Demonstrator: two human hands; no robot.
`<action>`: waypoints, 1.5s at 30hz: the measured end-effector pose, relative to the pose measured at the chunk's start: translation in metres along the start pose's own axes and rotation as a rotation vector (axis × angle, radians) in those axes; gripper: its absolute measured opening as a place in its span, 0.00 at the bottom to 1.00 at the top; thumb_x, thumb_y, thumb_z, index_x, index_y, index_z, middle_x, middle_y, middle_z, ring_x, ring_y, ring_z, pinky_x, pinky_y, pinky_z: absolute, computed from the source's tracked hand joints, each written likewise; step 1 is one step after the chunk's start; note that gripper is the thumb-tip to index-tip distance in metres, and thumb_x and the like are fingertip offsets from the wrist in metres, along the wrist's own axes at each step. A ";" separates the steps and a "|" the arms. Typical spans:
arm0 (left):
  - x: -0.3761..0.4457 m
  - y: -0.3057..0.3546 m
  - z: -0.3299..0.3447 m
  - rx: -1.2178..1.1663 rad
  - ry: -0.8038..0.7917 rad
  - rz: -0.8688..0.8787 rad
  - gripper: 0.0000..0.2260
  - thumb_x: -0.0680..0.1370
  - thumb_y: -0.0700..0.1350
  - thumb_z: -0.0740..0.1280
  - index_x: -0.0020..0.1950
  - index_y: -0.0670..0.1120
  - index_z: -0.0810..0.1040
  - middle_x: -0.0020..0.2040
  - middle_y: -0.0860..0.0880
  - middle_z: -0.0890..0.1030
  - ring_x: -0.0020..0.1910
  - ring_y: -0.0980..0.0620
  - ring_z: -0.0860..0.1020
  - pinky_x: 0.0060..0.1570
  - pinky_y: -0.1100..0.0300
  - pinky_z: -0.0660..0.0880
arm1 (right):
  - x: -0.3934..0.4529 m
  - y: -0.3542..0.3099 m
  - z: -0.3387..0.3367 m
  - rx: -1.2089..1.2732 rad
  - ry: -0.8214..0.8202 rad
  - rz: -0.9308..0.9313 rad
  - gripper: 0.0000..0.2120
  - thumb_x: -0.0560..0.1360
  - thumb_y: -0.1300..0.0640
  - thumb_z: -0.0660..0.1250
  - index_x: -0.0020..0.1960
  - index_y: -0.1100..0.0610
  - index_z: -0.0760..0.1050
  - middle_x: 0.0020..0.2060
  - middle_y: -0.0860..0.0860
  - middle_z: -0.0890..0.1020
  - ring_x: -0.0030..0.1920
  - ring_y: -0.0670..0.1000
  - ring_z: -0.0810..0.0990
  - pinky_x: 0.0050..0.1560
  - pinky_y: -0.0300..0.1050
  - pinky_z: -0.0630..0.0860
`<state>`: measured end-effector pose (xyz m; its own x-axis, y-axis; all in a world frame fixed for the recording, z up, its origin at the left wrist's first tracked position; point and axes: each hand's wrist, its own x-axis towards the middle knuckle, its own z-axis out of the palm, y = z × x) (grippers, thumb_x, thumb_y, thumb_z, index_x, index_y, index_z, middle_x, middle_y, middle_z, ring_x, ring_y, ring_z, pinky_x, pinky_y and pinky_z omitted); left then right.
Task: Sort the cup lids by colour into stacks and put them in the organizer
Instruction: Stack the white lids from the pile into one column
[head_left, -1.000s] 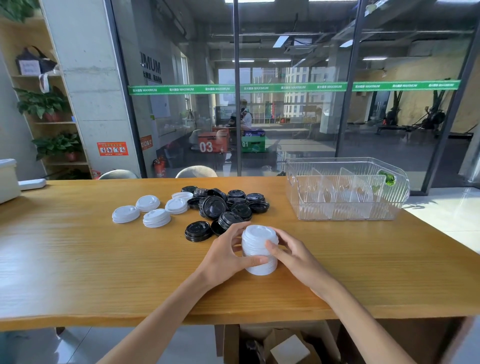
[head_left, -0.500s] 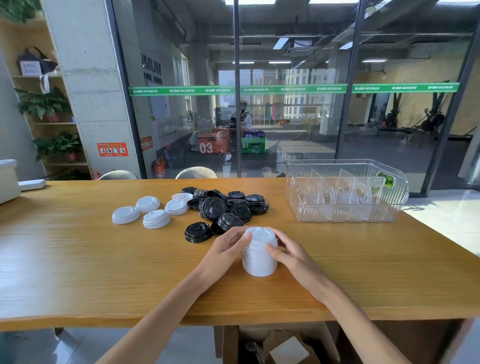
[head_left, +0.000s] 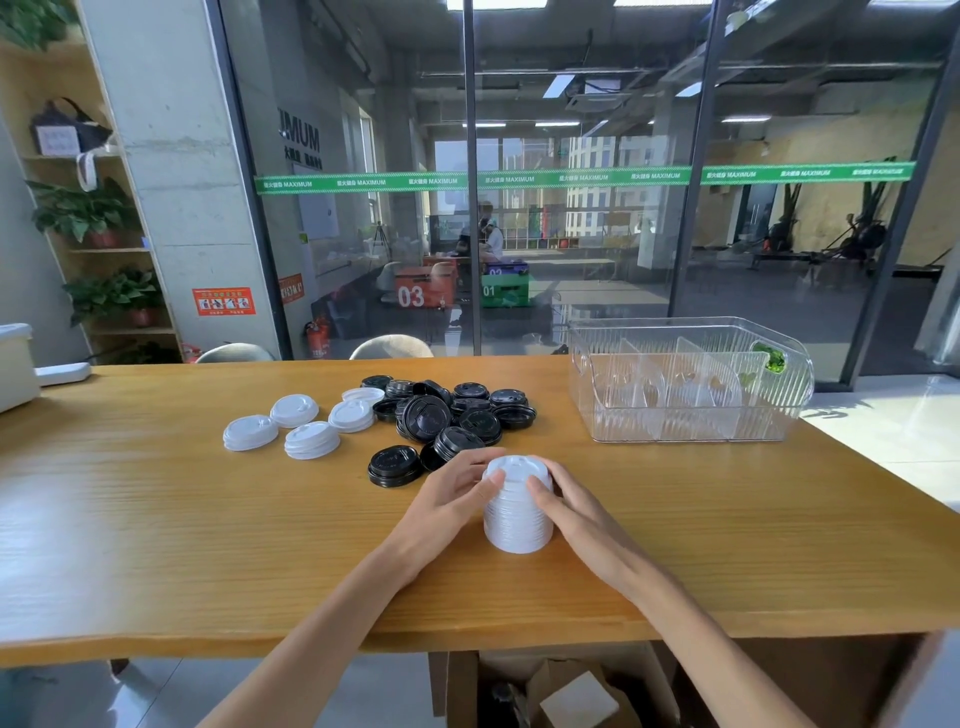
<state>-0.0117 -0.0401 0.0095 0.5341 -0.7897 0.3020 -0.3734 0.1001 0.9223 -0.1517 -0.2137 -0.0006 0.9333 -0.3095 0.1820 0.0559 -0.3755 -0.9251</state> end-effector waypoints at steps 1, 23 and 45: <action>-0.001 0.001 -0.001 -0.007 -0.019 0.009 0.23 0.83 0.57 0.73 0.77 0.61 0.74 0.70 0.57 0.83 0.70 0.57 0.80 0.70 0.56 0.76 | 0.000 0.001 0.001 -0.003 0.009 0.004 0.26 0.83 0.29 0.59 0.78 0.35 0.67 0.70 0.33 0.77 0.69 0.32 0.74 0.75 0.47 0.70; 0.002 -0.006 0.005 0.124 0.026 0.142 0.25 0.75 0.56 0.82 0.69 0.58 0.79 0.68 0.54 0.83 0.67 0.51 0.82 0.68 0.54 0.79 | -0.001 -0.006 0.000 0.060 0.047 0.029 0.19 0.86 0.34 0.55 0.72 0.36 0.72 0.63 0.31 0.80 0.65 0.32 0.76 0.61 0.37 0.71; 0.001 -0.002 0.005 0.171 0.028 0.069 0.23 0.82 0.56 0.75 0.75 0.52 0.78 0.68 0.58 0.84 0.70 0.58 0.80 0.73 0.49 0.76 | 0.001 -0.002 0.004 0.032 0.000 0.023 0.17 0.87 0.37 0.52 0.72 0.38 0.68 0.62 0.31 0.79 0.64 0.35 0.77 0.61 0.38 0.72</action>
<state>-0.0140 -0.0439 0.0068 0.5225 -0.7674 0.3718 -0.5324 0.0469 0.8452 -0.1492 -0.2099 0.0000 0.9346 -0.3176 0.1604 0.0457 -0.3399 -0.9394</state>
